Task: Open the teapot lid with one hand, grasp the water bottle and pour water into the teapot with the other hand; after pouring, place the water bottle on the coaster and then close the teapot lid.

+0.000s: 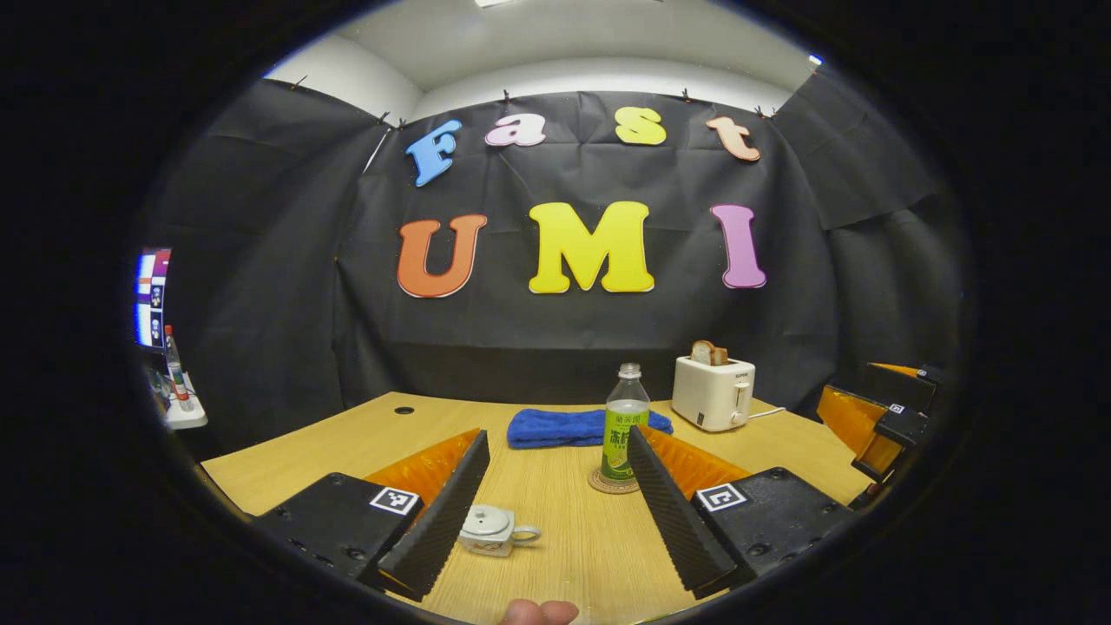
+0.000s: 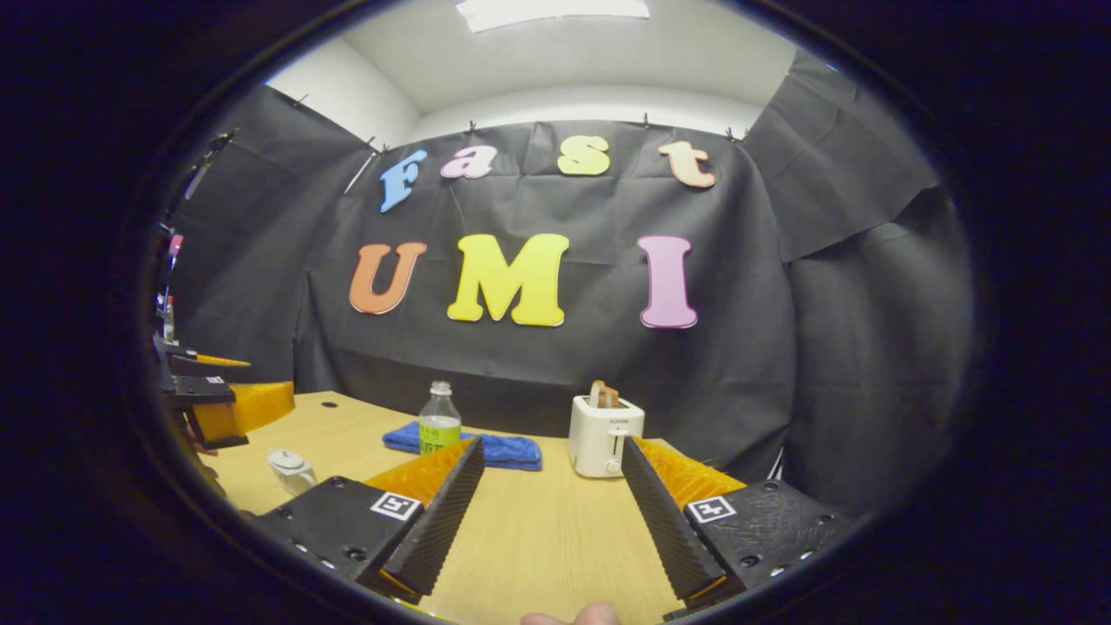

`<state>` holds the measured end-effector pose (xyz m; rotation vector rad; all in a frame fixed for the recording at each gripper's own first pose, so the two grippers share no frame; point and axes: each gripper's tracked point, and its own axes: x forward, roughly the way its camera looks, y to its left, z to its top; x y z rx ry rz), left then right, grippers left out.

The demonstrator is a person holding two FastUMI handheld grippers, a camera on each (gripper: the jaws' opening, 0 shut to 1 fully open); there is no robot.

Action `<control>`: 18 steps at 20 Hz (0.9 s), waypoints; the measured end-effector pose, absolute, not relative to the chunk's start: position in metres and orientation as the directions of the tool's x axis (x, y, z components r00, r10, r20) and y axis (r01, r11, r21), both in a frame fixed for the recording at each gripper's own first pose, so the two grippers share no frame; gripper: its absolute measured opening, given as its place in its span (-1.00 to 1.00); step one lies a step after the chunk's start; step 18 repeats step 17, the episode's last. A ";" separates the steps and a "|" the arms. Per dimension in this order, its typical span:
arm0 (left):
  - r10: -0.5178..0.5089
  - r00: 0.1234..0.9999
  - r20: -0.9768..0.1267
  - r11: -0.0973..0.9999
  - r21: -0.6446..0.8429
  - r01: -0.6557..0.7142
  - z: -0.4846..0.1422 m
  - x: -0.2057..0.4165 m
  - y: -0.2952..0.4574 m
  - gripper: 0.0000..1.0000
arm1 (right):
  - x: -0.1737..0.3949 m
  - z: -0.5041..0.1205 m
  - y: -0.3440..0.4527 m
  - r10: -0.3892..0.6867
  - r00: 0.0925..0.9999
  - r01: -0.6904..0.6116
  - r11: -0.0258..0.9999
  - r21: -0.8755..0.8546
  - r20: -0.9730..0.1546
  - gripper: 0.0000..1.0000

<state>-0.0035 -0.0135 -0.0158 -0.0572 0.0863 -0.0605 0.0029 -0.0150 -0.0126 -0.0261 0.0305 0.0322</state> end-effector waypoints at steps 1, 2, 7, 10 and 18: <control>-0.065 0.995 -0.075 0.997 -0.035 0.062 -0.013 -0.008 -0.013 0.99 | -0.004 -0.011 -0.013 0.026 0.999 -0.027 0.999 -0.027 -0.027 0.90; -0.060 0.996 -0.063 0.998 -0.017 0.059 -0.010 -0.012 -0.010 0.99 | -0.008 -0.009 -0.012 0.018 1.000 -0.019 0.999 -0.031 -0.023 0.91; -0.055 0.998 -0.018 0.998 -0.013 0.055 0.008 -0.020 0.001 0.99 | -0.018 0.000 0.001 -0.002 1.000 0.002 1.000 -0.016 -0.008 0.90; -0.041 0.999 -0.029 0.999 -0.024 0.041 0.003 -0.019 0.009 0.99 | -0.021 0.006 0.015 0.012 1.000 -0.012 0.999 -0.031 -0.005 0.91; -0.047 0.998 -0.052 0.999 -0.025 0.046 -0.005 -0.014 0.009 0.99 | -0.020 0.009 0.019 0.003 1.000 -0.003 0.999 -0.038 0.001 0.91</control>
